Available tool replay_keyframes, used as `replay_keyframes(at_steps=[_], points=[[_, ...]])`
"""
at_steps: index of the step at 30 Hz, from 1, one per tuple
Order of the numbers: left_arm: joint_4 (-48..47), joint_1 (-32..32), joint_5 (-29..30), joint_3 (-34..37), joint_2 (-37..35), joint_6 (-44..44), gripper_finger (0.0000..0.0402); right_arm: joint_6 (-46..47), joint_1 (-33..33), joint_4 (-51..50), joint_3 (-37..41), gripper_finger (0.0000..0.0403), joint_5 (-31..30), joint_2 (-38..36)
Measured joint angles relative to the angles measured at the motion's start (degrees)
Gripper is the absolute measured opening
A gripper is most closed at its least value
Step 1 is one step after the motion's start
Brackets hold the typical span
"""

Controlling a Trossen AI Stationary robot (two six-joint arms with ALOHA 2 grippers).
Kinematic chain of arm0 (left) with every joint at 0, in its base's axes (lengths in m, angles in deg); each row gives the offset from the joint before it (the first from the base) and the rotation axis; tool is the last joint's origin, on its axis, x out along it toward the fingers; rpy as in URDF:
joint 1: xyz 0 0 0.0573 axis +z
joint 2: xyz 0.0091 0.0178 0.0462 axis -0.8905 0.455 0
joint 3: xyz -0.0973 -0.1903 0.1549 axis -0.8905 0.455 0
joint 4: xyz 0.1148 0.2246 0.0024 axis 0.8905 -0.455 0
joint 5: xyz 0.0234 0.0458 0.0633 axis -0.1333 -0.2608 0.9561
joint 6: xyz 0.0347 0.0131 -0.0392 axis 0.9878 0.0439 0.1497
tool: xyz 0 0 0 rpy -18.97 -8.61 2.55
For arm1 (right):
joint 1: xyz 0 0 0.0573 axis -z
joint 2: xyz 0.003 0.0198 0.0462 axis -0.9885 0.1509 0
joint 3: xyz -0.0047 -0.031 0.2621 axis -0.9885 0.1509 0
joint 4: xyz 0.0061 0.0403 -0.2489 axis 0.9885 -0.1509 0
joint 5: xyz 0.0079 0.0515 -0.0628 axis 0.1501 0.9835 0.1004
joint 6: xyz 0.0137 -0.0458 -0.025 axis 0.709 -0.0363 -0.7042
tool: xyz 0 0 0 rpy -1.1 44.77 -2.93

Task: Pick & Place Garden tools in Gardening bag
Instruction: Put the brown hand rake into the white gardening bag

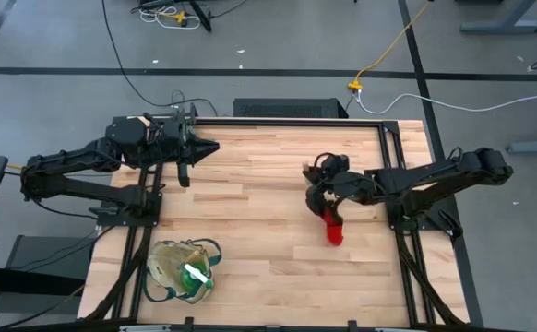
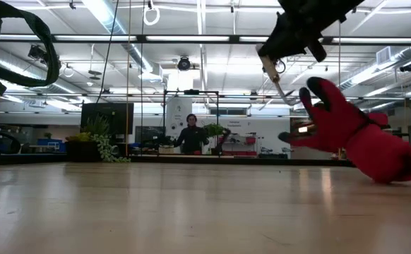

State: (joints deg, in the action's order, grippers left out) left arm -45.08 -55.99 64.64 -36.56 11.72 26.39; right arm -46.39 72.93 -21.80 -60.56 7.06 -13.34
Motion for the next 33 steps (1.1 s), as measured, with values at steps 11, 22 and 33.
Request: replay_keyframes(at_steps=[11, 22, 33], points=[[0.0, 0.0, 0.0, 0.0, 0.0, 0.0, 0.0034, -3.8, -2.6, 7.2, 0.0, 0.0055, 1.9, 0.0], [0.0, 0.0, 0.0, 0.0, 0.0, 0.0, 0.0034, -7.9, -4.0, 12.4, 0.0, 0.0055, 2.9, 0.0], [0.0, 0.0, 0.0, 0.0, 0.0, 0.0, 0.0034, -17.4, -4.1, 25.7, 0.0, 0.0055, 6.5, -0.1]])
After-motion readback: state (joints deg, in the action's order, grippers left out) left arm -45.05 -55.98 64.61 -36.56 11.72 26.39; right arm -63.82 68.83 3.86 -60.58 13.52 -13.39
